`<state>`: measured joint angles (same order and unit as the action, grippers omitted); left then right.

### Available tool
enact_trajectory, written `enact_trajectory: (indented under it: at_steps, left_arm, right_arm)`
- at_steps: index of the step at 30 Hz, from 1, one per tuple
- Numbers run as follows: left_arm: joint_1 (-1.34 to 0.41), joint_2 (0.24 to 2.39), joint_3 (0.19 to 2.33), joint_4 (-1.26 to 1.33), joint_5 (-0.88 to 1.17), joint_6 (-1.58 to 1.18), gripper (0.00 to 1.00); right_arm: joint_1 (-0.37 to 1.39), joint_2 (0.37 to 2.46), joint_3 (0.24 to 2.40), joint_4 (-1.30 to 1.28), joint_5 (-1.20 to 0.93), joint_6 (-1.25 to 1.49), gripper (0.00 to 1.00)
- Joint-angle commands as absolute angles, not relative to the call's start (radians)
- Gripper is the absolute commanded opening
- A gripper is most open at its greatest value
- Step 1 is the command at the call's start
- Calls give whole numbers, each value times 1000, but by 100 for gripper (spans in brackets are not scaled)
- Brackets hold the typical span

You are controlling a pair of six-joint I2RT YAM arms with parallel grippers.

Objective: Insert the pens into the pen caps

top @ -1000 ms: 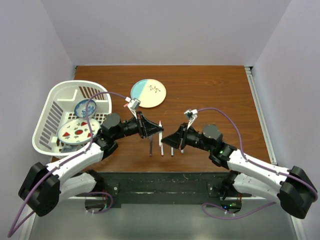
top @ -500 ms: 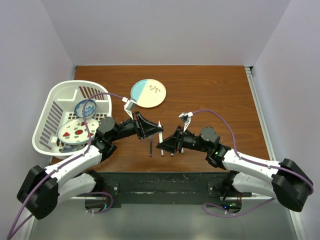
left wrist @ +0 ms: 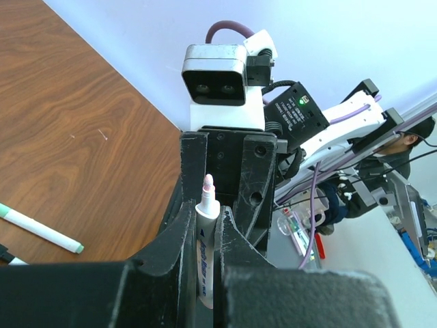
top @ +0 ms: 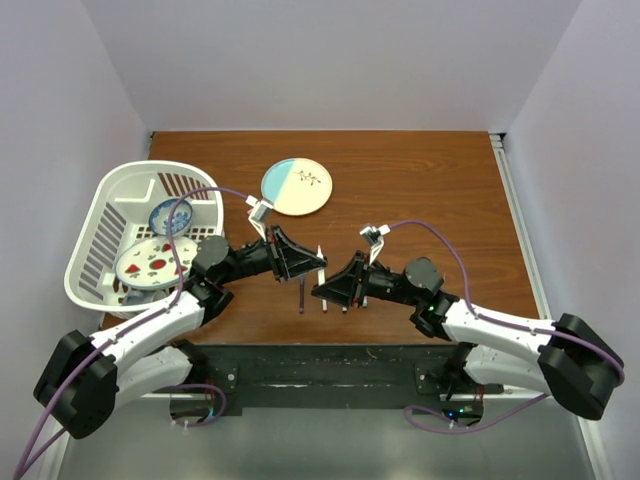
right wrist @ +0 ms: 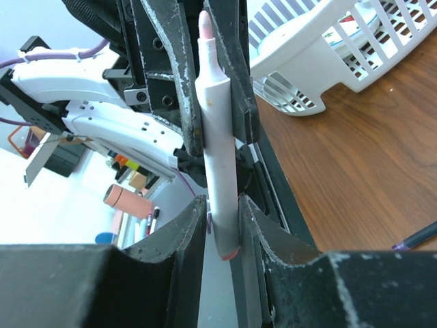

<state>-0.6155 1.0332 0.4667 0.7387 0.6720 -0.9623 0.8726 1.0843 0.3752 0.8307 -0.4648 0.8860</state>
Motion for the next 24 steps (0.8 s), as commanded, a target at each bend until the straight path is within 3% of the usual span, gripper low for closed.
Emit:
enact_trajectory:
  at_steps: [1, 2, 3, 4, 5, 6, 7, 10, 15, 22, 24]
  left_arm:
    - [-615, 1037, 488, 764, 709, -966, 0]
    - [-615, 1035, 491, 752, 709, -963, 0]
    - [-614, 1037, 495, 746, 710, -959, 0]
    - [-615, 1034, 505, 736, 712, -942, 0]
    - [-615, 1034, 512, 704, 715, -930, 7]
    - [-615, 1026, 521, 680, 713, -917, 16]
    - [-614, 1020, 547, 651, 709, -878, 39]
    - [-615, 988, 621, 487, 660, -769, 67]
    - [-612, 942, 773, 120, 490, -563, 80]
    - [-611, 976, 1035, -273, 267, -123, 79]
    - [-609, 1029, 1086, -383, 122, -27, 79]
  right_arm:
    - [885, 1098, 377, 902, -492, 888, 23]
    - [887, 1100, 379, 902, -497, 885, 7]
    - [888, 1100, 380, 900, -502, 884, 1]
    - [890, 1101, 380, 903, -503, 884, 0]
    - [893, 1101, 380, 908, -502, 885, 0]
    - [894, 1100, 379, 907, -502, 887, 0]
    - [894, 1097, 374, 908, -499, 890, 0]
    - [894, 1068, 362, 902, -474, 899, 0]
    - [894, 973, 353, 799, -417, 873, 0]
    - [893, 777, 364, 376, -216, 790, 0]
    - [894, 724, 365, 319, -181, 772, 0]
